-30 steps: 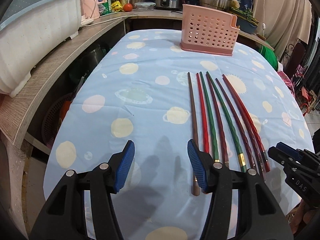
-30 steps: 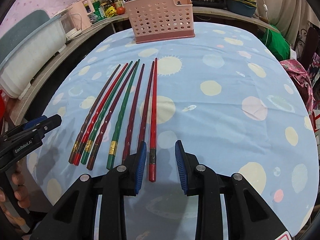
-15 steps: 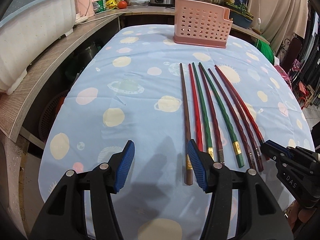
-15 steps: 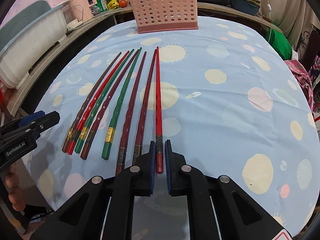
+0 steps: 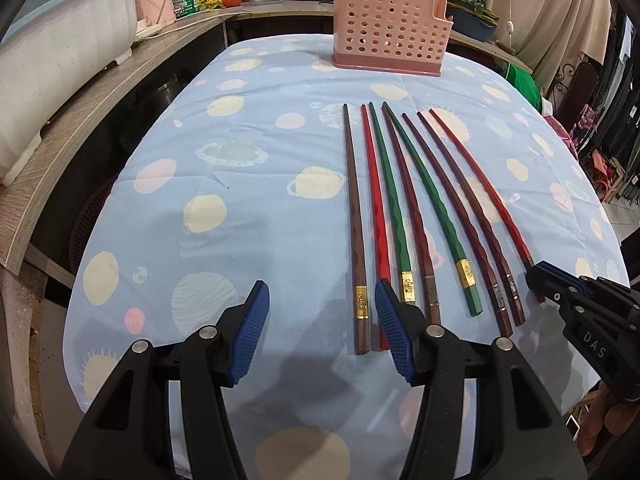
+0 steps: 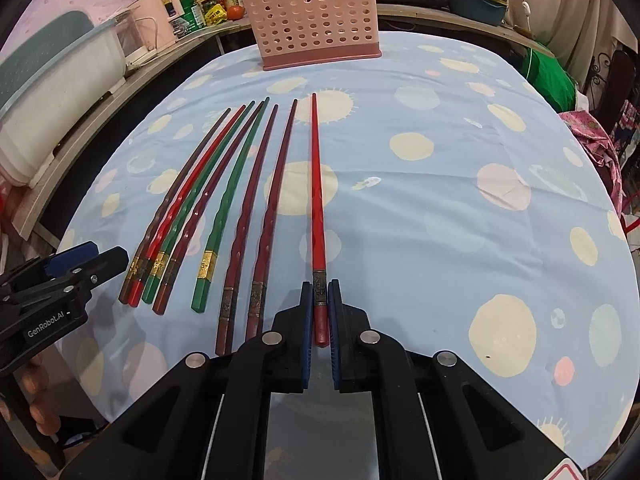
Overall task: Organize utensils
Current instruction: 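Grasp a brown chopstick with the left gripper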
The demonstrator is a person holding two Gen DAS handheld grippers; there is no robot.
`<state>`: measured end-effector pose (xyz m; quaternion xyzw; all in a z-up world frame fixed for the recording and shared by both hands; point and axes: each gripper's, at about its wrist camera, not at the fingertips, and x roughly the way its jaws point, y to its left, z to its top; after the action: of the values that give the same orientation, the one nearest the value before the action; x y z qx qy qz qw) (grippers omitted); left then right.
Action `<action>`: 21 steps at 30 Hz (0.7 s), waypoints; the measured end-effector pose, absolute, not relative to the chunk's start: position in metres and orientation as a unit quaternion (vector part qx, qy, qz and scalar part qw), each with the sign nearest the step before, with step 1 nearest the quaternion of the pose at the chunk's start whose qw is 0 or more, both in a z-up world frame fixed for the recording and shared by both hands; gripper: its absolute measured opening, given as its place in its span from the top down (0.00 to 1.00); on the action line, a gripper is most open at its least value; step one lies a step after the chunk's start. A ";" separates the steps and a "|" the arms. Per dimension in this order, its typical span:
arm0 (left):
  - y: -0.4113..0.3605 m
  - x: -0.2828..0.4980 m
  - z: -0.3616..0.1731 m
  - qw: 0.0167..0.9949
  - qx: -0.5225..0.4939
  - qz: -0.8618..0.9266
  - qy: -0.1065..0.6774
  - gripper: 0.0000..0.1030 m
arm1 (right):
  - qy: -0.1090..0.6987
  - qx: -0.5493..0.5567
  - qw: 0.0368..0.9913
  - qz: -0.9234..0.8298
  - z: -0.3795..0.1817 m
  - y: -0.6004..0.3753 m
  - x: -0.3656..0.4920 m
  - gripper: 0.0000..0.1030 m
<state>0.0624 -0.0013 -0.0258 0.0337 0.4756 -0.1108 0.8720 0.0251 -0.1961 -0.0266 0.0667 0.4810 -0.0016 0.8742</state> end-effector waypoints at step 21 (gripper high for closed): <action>-0.001 0.066 -0.038 0.863 0.043 -0.103 0.492 0.70 | 0.481 0.066 0.874 -0.002 -0.027 -0.196 0.025 0.93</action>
<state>0.0658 -0.0010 -0.0381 0.0431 0.4920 -0.1030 0.8634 0.0251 -0.1961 -0.0266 0.0659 0.4807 -0.0019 0.8744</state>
